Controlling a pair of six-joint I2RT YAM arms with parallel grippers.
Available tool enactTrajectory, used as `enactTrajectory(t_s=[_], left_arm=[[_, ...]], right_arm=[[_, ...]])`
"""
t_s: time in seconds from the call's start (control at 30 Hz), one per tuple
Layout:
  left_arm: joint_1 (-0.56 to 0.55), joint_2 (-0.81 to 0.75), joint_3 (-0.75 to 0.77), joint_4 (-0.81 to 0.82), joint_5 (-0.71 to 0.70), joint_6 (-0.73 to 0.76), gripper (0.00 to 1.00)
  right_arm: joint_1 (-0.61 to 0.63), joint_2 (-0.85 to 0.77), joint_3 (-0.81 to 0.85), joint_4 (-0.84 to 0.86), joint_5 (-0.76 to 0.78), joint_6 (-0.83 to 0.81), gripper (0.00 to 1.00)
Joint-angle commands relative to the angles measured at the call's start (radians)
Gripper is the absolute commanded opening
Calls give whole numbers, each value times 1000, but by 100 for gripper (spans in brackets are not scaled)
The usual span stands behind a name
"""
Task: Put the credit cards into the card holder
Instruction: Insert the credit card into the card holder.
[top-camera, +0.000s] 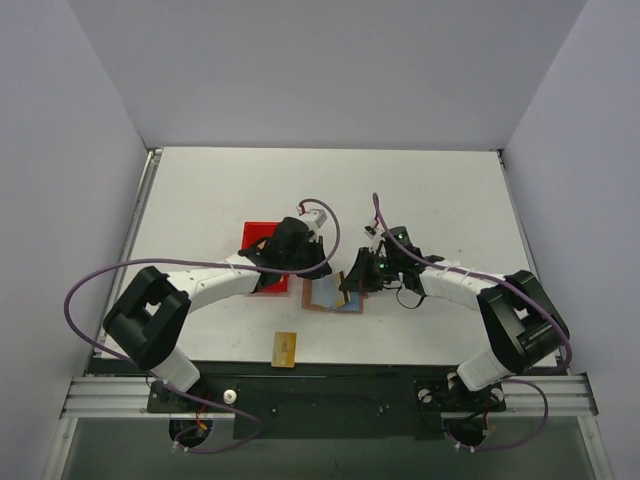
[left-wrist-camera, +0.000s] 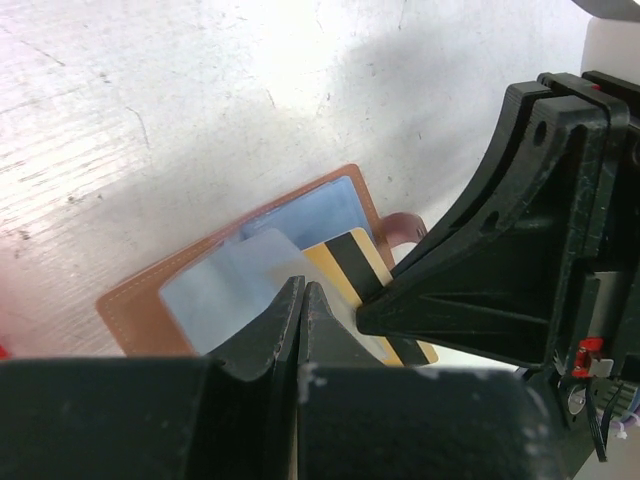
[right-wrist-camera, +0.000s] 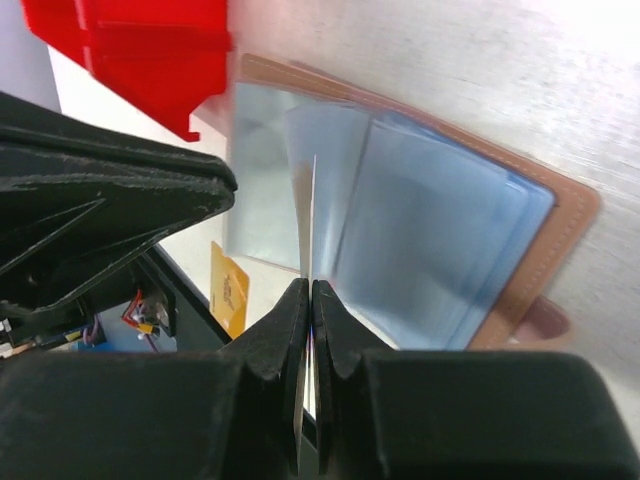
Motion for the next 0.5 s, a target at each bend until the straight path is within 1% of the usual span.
enactTrajectory(t_s=[0.0, 0.47], left_arm=[[26, -51, -16, 22, 10, -8, 0], [55, -88, -54, 13, -4, -8, 0]], right_arm=[[28, -33, 60, -7, -27, -14, 0], [84, 78, 126, -5, -4, -7, 0]])
